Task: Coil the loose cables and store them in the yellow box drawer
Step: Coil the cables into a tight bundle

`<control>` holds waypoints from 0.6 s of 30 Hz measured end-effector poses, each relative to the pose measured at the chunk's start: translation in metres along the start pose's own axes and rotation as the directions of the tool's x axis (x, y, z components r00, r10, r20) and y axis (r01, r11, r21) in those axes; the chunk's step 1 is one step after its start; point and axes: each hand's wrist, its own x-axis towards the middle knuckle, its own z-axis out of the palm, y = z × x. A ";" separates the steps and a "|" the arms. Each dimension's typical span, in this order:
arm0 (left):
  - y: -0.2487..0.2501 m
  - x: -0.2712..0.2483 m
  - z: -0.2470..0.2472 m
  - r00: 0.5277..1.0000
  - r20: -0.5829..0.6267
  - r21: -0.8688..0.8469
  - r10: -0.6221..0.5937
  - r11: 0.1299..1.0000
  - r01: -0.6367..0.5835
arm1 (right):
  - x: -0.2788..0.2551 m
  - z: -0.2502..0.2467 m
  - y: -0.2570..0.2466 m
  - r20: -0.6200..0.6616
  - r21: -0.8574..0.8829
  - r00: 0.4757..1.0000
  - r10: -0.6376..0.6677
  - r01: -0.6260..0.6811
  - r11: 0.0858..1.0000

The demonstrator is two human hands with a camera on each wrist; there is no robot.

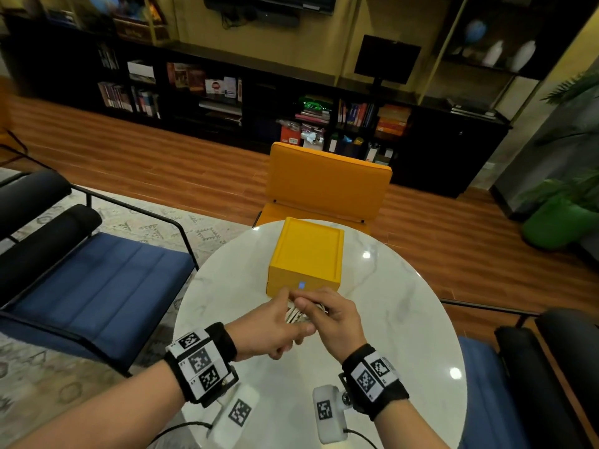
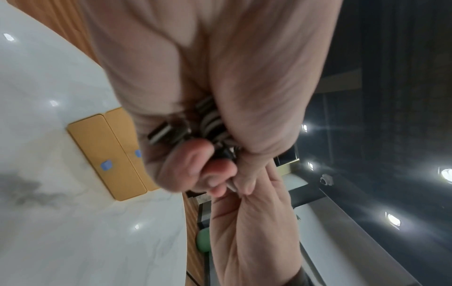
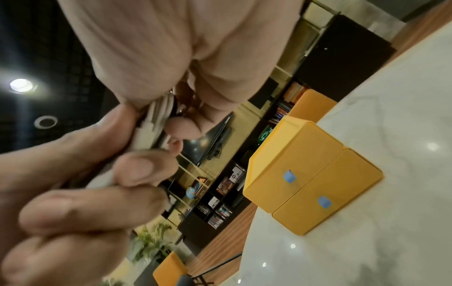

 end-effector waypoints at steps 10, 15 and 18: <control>-0.005 -0.004 -0.021 0.925 0.352 0.052 -0.145 0.989 0.136 | -0.029 -0.025 -0.001 0.546 -0.356 0.835 -0.074 0.311 0.881; -0.009 0.004 -0.021 0.874 0.442 0.071 -0.200 0.980 0.188 | -0.037 -0.026 0.006 0.547 -0.257 0.830 -0.108 0.289 0.922; -0.013 0.011 -0.023 0.865 0.451 0.044 -0.218 0.974 0.222 | -0.040 -0.023 0.011 0.475 -0.224 0.858 -0.194 0.331 0.917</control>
